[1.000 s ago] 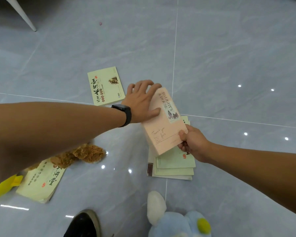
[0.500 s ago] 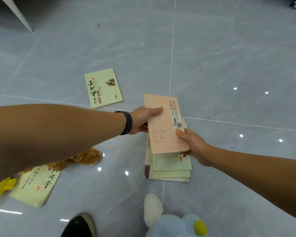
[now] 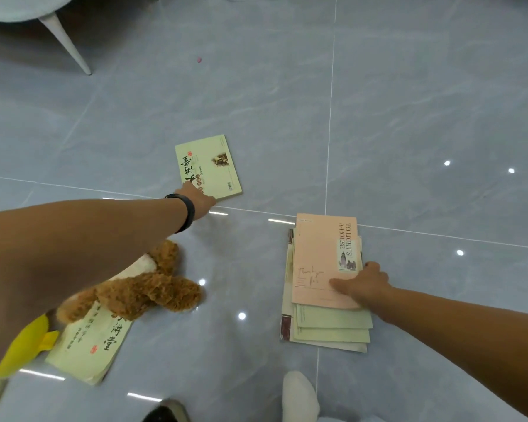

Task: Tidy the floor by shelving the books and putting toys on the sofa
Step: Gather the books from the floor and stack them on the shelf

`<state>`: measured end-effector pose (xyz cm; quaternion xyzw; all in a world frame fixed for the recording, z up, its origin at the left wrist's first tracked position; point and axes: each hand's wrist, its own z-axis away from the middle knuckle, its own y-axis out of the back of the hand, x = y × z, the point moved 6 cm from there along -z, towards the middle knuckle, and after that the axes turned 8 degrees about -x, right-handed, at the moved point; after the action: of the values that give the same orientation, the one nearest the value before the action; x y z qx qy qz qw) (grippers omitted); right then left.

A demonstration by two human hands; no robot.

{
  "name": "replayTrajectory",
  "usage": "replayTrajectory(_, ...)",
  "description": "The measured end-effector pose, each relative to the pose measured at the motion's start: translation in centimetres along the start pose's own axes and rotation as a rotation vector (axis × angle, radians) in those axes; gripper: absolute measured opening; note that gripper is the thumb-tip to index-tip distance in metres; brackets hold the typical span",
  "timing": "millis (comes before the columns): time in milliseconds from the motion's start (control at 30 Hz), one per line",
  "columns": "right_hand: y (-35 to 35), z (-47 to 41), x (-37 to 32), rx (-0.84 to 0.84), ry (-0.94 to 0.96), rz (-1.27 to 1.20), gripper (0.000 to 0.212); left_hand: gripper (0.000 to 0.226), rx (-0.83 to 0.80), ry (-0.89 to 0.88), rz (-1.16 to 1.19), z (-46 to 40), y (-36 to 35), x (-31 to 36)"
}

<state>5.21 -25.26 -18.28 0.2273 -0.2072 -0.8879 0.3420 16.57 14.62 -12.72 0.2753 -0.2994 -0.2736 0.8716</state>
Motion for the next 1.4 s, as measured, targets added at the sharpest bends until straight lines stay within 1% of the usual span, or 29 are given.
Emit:
replayTrajectory(67, -0.3, -1.1, 0.1, -0.020, -0.008, -0.106, 0.092, 0.050, -0.110, 0.077, 0.099, -0.7, 0.0, -1.1)
replayTrajectory(133, -1.0, -1.4, 0.0, -0.080, -0.021, -0.205, 0.087, 0.053, -0.153, 0.124, 0.156, -1.5, 0.2, -2.0)
replayTrajectory(200, -2.2, -1.6, -0.6, -0.148, -0.010, -0.275, 0.077, 0.054, -0.101, 0.149, 0.207, -2.5, 1.0, -2.9)
replayTrajectory(233, -2.7, -1.6, -1.0, -0.149, 0.004, -0.296, 0.071, 0.053, -0.060, 0.153, 0.241, -3.1, 1.4, -3.2)
replayTrajectory(300, -3.4, -1.0, -2.0, -0.083, 0.036, -0.314, 0.065, 0.054, -0.013, 0.154, 0.266, -4.2, 1.8, -3.0)
replayTrajectory(367, -3.9, -1.0, -3.0, -0.039, 0.075, -0.304, 0.069, 0.058, 0.023, 0.128, 0.163, -5.1, 2.4, -2.5)
replayTrajectory(433, -4.1, -1.3, -3.8, -0.055, 0.130, -0.291, 0.072, 0.064, 0.083, 0.099, 0.060, -5.8, 2.9, -1.6)
replayTrajectory(500, -4.0, -1.7, -4.0, -0.091, 0.139, -0.290, 0.074, 0.061, 0.040, 0.074, 0.034, -6.2, 2.3, -1.3)
replayTrajectory(533, -4.1, -2.0, -4.1, -0.125, 0.138, -0.286, 0.073, 0.058, -0.033, 0.071, 0.089, -6.8, 1.6, -1.5)
replayTrajectory(600, -4.0, -2.4, -4.3, -0.194, 0.169, -0.236, 0.062, 0.052, -0.161, 0.082, 0.318, -7.4, -0.1, -1.9)
replayTrajectory(633, -3.9, -2.6, -4.3, -0.223, 0.188, -0.213, 0.056, 0.049, -0.197, 0.087, 0.378, -7.5, -0.8, -2.0)
replayTrajectory(700, -3.8, -2.9, -4.3, -0.253, 0.223, -0.203, 0.051, 0.039, -0.232, 0.067, 0.419, -6.9, -2.0, -2.0)
replayTrajectory(767, -3.5, -2.8, -4.3, -0.263, 0.243, -0.203, 0.049, 0.034, -0.243, 0.035, 0.456, -6.1, -3.0, -2.0)
replayTrajectory(833, -3.3, -2.6, -4.2, -0.261, 0.261, -0.216, 0.047, 0.037, -0.159, 0.000, 0.464, -5.6, -2.6, -2.1)
replayTrajectory(867, -3.1, -2.3, -4.1, -0.260, 0.270, -0.217, 0.045, 0.036, -0.142, -0.005, 0.502, -5.3, -2.5, -2.2)
replayTrajectory(900, -3.1, -2.0, -4.1, -0.260, 0.283, -0.216, 0.045, 0.033, -0.176, -0.011, 0.584, -4.9, -2.6, -1.9)
replayTrajectory(967, -2.7, -1.6, -3.6, -0.261, 0.293, -0.238, 0.045, 0.031, -0.339, -0.013, 0.808, -3.0, -3.5, -0.5)
replayTrajectory(1000, -2.7, -1.6, -3.5, -0.270, 0.291, -0.254, 0.045, 0.031, -0.425, -0.026, 0.875, -1.8, -3.8, 0.3)
replayTrajectory(1067, -2.2, -1.2, -3.0, -0.302, 0.272, -0.291, 0.038, 0.032, -0.569, -0.059, 0.942, 0.1, -4.5, 1.3)
replayTrajectory(1133, -1.8, -0.9, -2.3, -0.351, 0.226, -0.356, 0.031, 0.032, -0.710, -0.060, 0.962, 2.5, -5.7, 2.1)
replayTrajectory(1200, -1.0, -0.1, -1.2, -0.387, 0.156, -0.460, 0.031, 0.031, -0.846, -0.046, 0.936, 5.4, -7.8, 2.6)
replayTrajectory(1267, -0.7, 0.5, -0.8, -0.424, 0.094, -0.548, 0.048, 0.031, -0.966, 0.007, 0.840, 7.7, -10.3, 2.0)
replayTrajectory(1300, -0.5, 0.8, -0.7, -0.443, 0.087, -0.570, 0.056, 0.031, -1.016, 0.040, 0.728, 8.8, -11.9, 1.3)
replayTrajectory(1333, -0.5, 0.9, -0.6, -0.466, 0.091, -0.590, 0.062, 0.031, -1.056, 0.057, 0.544, 9.8, -13.4, 0.3)
replayTrajectory(1367, -0.4, 1.2, -0.4, -0.484, 0.099, -0.597, 0.065, 0.031, -1.082, 0.036, 0.300, 10.8, -14.9, -0.5)
replayTrajectory(1400, -0.4, 1.4, -0.2, -0.496, 0.101, -0.586, 0.064, 0.032, -1.083, -0.024, 0.039, 11.5, -16.3, -1.2)
